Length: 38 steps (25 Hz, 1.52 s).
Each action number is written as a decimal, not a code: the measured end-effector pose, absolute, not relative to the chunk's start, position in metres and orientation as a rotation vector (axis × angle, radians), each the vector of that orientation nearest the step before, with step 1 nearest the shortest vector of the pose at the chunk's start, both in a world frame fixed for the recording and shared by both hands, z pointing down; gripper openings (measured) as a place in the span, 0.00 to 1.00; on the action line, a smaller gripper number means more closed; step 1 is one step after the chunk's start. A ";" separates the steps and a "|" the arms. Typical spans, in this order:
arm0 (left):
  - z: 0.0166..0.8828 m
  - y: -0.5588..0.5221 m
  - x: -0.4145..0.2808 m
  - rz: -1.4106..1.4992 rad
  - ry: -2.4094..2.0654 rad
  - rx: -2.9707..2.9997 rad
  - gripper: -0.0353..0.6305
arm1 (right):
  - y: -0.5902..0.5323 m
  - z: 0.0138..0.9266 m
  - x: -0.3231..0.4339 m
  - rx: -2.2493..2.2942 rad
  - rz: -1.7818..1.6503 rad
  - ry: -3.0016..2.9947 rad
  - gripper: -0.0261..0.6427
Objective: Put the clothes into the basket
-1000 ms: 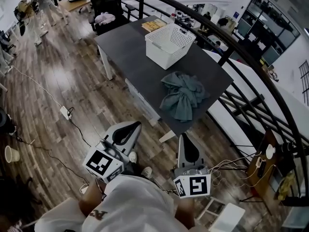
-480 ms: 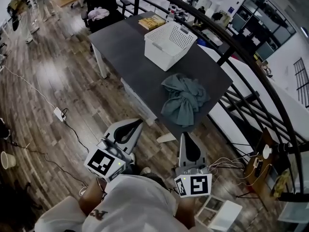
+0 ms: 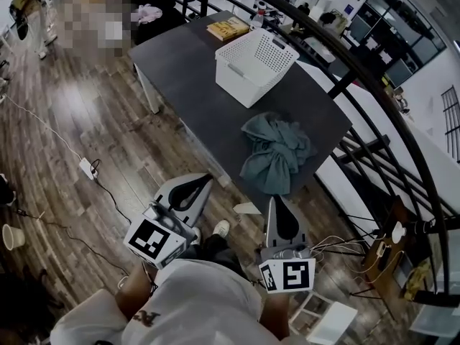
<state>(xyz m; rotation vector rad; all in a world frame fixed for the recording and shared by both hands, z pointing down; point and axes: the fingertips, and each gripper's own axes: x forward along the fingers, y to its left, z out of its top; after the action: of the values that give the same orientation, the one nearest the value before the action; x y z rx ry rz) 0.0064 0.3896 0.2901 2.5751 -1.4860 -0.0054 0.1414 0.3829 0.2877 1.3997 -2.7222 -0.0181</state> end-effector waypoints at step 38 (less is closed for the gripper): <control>0.301 0.208 0.012 0.010 -1.225 2.719 0.04 | 0.218 0.305 0.141 1.595 0.009 -2.559 0.07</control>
<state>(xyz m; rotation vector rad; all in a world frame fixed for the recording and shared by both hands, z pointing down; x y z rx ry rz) 0.0116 0.2080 0.3014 2.7187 -1.2246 0.0104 0.1410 0.2177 0.3050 1.5949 -2.5587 0.0089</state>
